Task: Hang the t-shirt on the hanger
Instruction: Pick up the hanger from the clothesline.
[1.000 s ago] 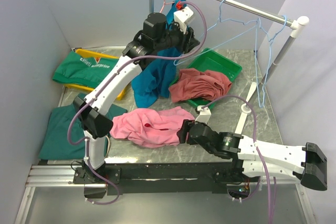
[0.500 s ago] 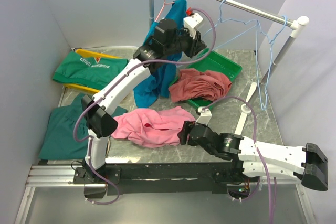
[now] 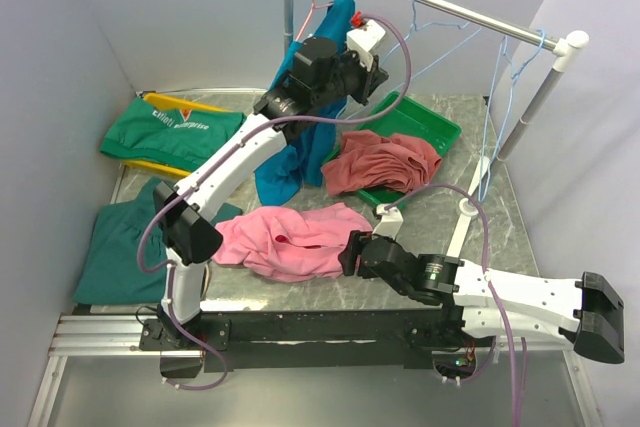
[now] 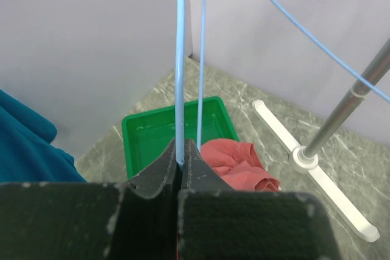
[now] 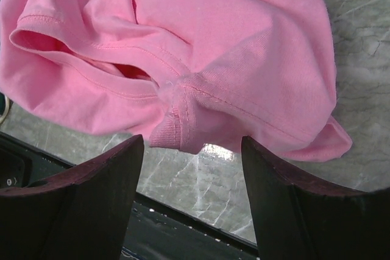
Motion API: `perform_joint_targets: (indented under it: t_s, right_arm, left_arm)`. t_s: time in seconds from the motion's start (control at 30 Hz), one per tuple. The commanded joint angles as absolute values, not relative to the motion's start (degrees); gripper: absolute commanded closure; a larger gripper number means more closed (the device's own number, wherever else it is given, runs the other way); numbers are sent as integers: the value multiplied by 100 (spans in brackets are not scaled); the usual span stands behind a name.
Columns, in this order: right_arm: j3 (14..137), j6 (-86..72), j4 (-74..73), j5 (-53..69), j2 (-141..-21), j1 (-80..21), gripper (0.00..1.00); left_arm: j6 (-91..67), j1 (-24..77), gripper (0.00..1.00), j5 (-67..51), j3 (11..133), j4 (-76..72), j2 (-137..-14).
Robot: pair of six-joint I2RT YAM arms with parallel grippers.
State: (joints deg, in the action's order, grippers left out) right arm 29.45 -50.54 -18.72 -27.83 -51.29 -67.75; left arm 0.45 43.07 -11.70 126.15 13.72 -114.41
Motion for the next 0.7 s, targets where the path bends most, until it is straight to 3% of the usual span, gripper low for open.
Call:
perform_joint_targets:
  t_s: [0.0,0.33,0.67]
  right_arm:
    - [2918,-5106,-1714,-2936,-5194,-6820,27]
    - [2971,-5071,-1696,-2962,-5229,-6820,26]
    - [2962,-5027,-1775,-3067,-5142,-6820,23]
  left_arm:
    - [167,4324,99,-1099,12867,914,-10802]
    - [290,4333,99,-1046,12147,1168,-10187]
    - [308,4324,99,-932,10155,1195,-8791]
